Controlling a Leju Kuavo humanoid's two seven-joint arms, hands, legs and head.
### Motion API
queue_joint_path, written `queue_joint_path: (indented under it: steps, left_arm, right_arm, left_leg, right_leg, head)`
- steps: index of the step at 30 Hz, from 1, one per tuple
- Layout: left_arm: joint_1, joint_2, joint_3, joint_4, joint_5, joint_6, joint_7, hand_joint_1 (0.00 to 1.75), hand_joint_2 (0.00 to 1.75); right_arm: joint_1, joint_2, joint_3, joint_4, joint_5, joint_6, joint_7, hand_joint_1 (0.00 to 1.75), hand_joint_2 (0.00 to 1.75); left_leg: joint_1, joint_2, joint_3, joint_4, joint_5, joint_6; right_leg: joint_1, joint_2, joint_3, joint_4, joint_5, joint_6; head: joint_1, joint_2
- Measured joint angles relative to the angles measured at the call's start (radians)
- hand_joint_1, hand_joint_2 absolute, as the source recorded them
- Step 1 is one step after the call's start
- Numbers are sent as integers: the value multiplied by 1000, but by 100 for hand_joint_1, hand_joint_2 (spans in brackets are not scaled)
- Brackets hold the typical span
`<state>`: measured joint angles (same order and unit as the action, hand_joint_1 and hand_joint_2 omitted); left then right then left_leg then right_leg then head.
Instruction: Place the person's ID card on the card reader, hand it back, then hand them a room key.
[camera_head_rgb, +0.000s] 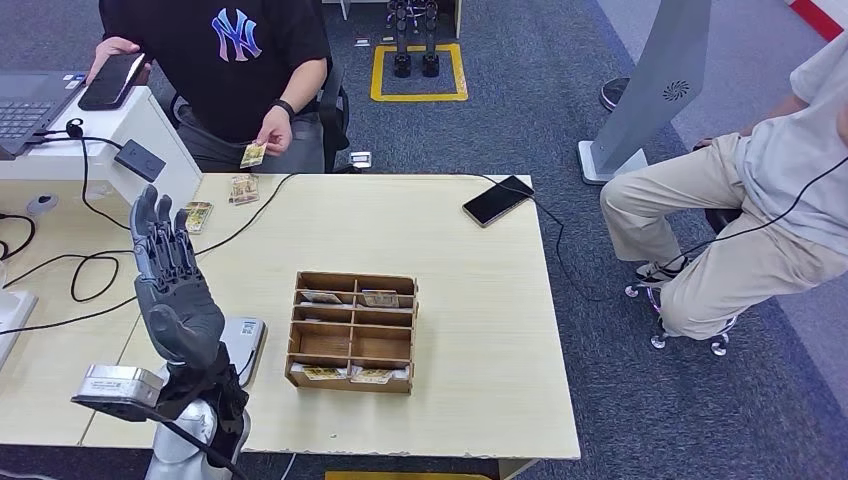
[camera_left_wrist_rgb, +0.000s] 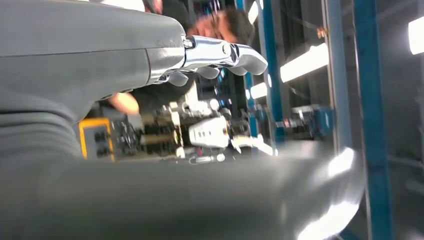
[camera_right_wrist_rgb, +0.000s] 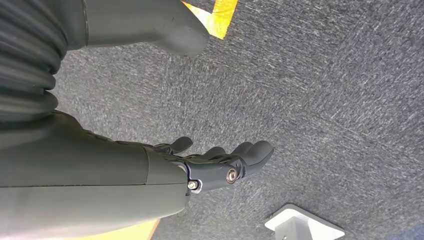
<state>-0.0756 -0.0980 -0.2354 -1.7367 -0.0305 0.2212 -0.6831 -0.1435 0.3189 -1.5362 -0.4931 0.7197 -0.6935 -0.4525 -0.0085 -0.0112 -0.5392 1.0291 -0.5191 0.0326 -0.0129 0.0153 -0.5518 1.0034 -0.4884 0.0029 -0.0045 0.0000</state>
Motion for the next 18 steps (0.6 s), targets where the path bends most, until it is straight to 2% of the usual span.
queue_joint_path:
  steps: [8,11,12,15,18]
  left_arm:
    - [13,30,-50,-9,-47,-38,-1,0,175]
    - [16,43,-65,-9,-102,-51,6,0,44]
    - [16,49,-73,-8,-138,-58,11,0,44]
    - [16,74,-104,1,-269,-72,25,0,175]
    - [15,95,-137,14,-372,-62,37,0,175]
  right_arm:
    - [0,0,0,0,-5,0,-5,0,175]
    - [0,0,0,0,-5,0,-4,0,175]
    - [0,0,0,0,-6,0,-4,0,175]
    - [1,0,0,0,-7,0,-4,0,175]
    - [3,0,0,0,-7,0,3,0,175]
  left_leg:
    - [0,0,0,0,0,0]
    - [0,0,0,0,0,0]
    - [0,0,0,0,0,0]
    - [0,0,0,0,0,0]
    - [0,0,0,0,0,0]
  right_leg:
    - [0,0,0,0,0,0]
    - [0,0,0,0,0,0]
    - [0,0,0,0,0,0]
    - [0,0,0,0,0,0]
    - [0,0,0,0,0,0]
  head:
    - [0,0]
    - [0,0]
    - [0,0]
    - [0,0]
    - [0,0]
